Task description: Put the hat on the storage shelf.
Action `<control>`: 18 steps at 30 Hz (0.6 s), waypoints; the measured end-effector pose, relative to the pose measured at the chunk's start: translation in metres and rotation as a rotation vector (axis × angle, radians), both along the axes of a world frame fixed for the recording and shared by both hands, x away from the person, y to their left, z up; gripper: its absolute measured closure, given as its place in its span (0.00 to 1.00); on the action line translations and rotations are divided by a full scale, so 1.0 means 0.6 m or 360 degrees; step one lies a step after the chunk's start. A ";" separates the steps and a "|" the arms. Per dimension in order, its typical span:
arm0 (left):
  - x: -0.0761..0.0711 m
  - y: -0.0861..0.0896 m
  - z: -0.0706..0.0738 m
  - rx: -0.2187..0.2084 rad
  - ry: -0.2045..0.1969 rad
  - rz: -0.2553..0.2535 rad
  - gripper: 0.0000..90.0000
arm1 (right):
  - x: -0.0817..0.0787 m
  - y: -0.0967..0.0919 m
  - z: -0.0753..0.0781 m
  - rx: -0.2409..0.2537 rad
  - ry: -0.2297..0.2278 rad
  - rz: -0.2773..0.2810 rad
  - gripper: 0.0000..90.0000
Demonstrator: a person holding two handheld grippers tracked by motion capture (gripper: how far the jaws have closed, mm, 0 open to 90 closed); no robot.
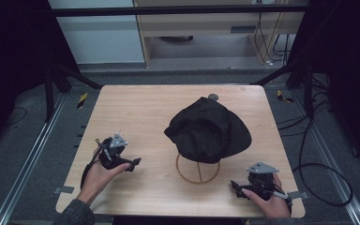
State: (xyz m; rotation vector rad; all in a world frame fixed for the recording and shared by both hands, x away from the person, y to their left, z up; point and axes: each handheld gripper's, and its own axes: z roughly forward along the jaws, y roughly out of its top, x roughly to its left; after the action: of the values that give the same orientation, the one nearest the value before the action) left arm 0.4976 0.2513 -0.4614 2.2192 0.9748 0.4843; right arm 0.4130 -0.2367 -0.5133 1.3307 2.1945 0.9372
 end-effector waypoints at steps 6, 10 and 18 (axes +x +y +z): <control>0.002 0.020 -0.010 -0.0010 0.0009 0.0050 0.06 | 0.000 0.000 0.000 -0.0001 -0.0001 0.0001 0.01; 0.003 0.032 -0.019 -0.0024 0.0023 0.0083 0.06 | 0.000 0.000 0.000 -0.0001 -0.0001 0.0000 0.01; 0.006 0.049 -0.031 -0.0053 0.0038 0.0112 0.05 | 0.000 0.000 0.000 0.0000 0.0000 0.0000 0.01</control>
State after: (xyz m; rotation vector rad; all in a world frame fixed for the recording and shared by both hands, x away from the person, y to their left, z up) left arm 0.5010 0.2806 -0.4798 2.1718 1.0687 0.4711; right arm 0.4131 -0.2367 -0.5133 1.3304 2.1943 0.9369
